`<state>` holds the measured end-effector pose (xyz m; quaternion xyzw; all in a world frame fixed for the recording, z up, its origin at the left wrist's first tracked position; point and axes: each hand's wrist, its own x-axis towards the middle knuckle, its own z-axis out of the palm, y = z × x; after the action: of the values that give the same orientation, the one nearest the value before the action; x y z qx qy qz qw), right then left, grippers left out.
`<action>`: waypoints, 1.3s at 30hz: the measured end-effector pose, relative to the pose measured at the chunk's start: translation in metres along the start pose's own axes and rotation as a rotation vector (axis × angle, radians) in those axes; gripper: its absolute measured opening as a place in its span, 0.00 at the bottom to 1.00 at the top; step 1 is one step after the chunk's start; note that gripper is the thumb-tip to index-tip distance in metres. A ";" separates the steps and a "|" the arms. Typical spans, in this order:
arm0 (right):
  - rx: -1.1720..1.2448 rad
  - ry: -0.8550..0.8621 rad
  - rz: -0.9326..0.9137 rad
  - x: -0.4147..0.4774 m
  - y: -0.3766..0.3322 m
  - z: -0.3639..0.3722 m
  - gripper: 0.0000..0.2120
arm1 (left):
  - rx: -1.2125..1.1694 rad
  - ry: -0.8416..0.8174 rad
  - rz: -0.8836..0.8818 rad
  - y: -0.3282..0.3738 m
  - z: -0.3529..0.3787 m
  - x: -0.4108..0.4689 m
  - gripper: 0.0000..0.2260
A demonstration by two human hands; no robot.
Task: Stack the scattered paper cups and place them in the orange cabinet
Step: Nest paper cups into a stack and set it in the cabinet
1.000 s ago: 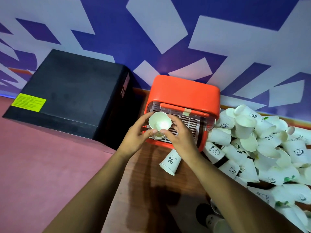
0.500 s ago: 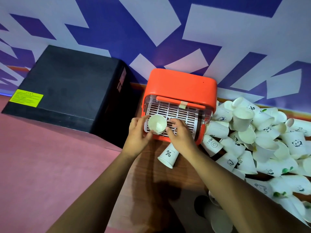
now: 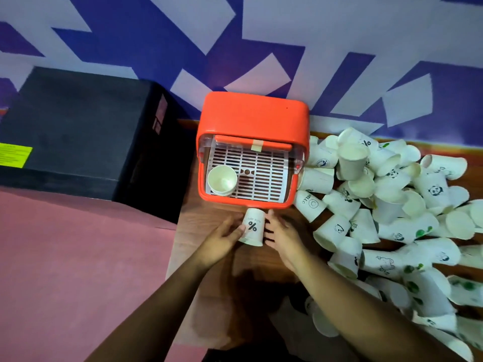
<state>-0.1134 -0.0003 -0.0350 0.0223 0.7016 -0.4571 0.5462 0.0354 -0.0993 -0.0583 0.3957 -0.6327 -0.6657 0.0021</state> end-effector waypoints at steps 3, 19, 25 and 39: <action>0.079 -0.062 0.100 -0.004 -0.001 -0.025 0.31 | 0.107 -0.152 0.091 0.003 -0.002 -0.010 0.30; -1.120 0.371 -0.495 0.032 -0.030 -0.130 0.27 | -0.001 0.091 0.233 0.048 0.047 0.002 0.27; -1.467 0.369 -0.528 0.057 -0.018 -0.122 0.29 | -0.028 0.175 0.159 0.047 0.049 -0.008 0.22; -0.877 0.150 -0.589 -0.030 -0.057 -0.119 0.32 | -0.119 0.519 0.429 0.068 -0.010 -0.019 0.29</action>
<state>-0.2204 0.0596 0.0218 -0.3734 0.8404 -0.2519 0.3012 0.0194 -0.1120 0.0104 0.4091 -0.6400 -0.5627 0.3262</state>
